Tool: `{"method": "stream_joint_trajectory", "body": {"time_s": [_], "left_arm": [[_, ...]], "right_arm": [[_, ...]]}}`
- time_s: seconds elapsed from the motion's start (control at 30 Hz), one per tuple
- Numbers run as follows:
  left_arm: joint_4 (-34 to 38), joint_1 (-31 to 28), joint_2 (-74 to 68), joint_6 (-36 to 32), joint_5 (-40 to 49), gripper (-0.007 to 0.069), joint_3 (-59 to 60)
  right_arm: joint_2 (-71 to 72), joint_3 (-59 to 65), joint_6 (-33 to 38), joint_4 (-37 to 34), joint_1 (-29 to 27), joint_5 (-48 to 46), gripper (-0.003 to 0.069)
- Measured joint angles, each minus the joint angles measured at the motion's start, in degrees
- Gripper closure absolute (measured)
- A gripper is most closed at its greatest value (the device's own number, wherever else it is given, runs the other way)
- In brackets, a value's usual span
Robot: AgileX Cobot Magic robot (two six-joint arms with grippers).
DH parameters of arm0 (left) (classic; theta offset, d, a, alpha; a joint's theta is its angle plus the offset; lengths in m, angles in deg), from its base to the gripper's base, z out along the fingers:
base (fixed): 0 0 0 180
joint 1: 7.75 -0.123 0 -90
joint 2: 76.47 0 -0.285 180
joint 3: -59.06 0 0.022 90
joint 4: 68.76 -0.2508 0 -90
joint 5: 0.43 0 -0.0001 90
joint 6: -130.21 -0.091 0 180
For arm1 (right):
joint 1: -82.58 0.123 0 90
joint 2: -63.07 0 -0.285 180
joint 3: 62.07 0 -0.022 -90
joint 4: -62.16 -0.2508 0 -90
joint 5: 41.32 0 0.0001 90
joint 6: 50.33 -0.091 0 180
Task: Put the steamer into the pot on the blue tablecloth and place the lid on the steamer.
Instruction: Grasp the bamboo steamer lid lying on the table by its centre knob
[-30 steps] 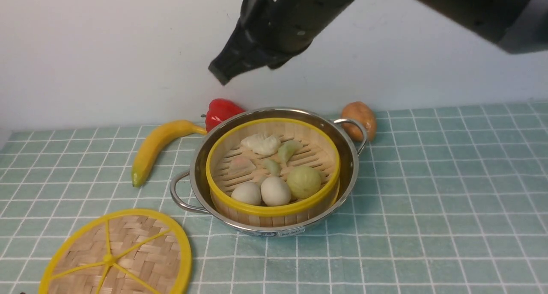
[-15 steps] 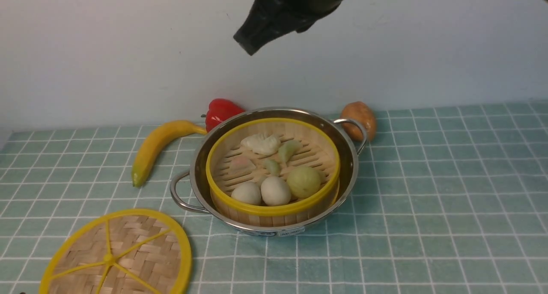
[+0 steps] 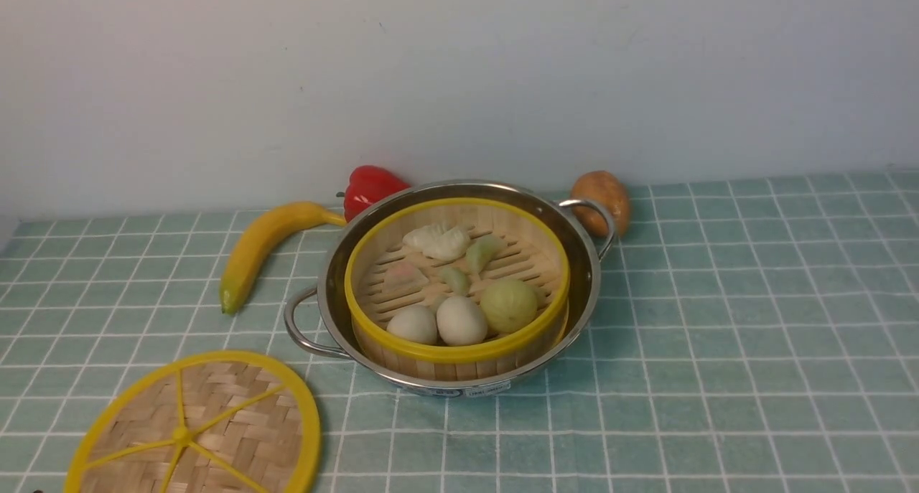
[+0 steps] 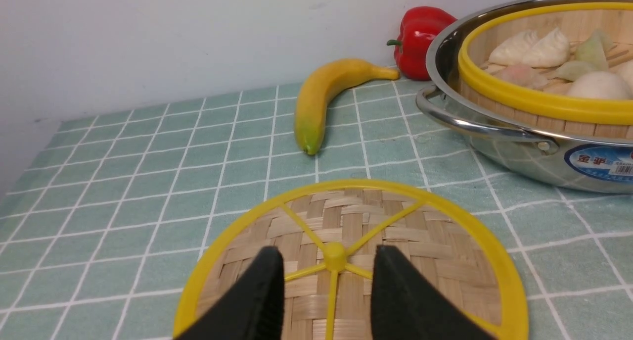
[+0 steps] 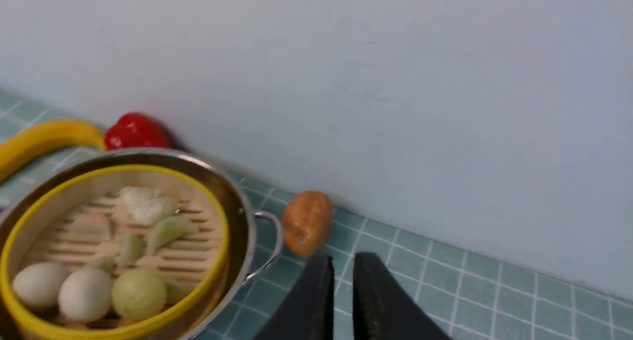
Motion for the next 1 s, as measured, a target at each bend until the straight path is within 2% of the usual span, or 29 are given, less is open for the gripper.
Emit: {"method": "stream_joint_trajectory", "body": {"time_s": [0.03,0.07,0.13,0.17,0.2,0.23,0.27,0.3,0.33,0.57,0.73,1.0], "left_arm": [[0.0,0.0,0.0,0.0,0.0,0.0382,0.0],[0.0,0.0,0.0,0.0,0.0,0.0382,0.0],[0.0,0.0,0.0,0.0,0.0,0.0382,0.0],[0.0,0.0,0.0,0.0,0.0,0.0382,0.0],[0.0,0.0,0.0,0.0,0.0,0.0382,0.0],[0.0,0.0,0.0,0.0,0.0,0.0382,0.0],[0.0,0.0,0.0,0.0,0.0,0.0382,0.0],[0.0,0.0,0.0,0.0,0.0,0.0382,0.0],[0.0,0.0,0.0,0.0,0.0,0.0382,0.0],[0.0,0.0,0.0,0.0,0.0,0.0382,0.0],[0.0,0.0,0.0,0.0,0.0,0.0382,0.0],[0.0,0.0,0.0,0.0,0.0,0.0382,0.0]], "right_arm": [[4.1,4.8,-1.6,0.4,-3.4,4.1,0.0559],[5.8,6.7,-1.8,0.5,-3.9,5.8,0.0558],[16.7,18.7,-4.2,1.4,-11.0,15.9,0.0543],[16.7,18.7,-4.4,1.4,-11.5,16.5,0.0542],[23.5,26.6,-5.8,1.4,-15.3,20.9,0.0533],[24.2,27.5,-6.0,1.4,-15.7,21.4,0.0532],[29.8,35.0,-8.0,1.3,-19.2,24.8,0.0522],[30.3,35.9,-8.2,1.3,-19.5,25.2,0.0522],[33.7,41.8,-9.6,1.3,-21.7,27.3,0.0513],[39.6,57.2,-10.7,1.3,-23.6,30.9,0.0482],[42.0,59.6,-10.8,1.3,-23.6,30.6,0.0467],[43.9,59.7,-11.0,0.6,-23.6,24.0,0.0445]]}}
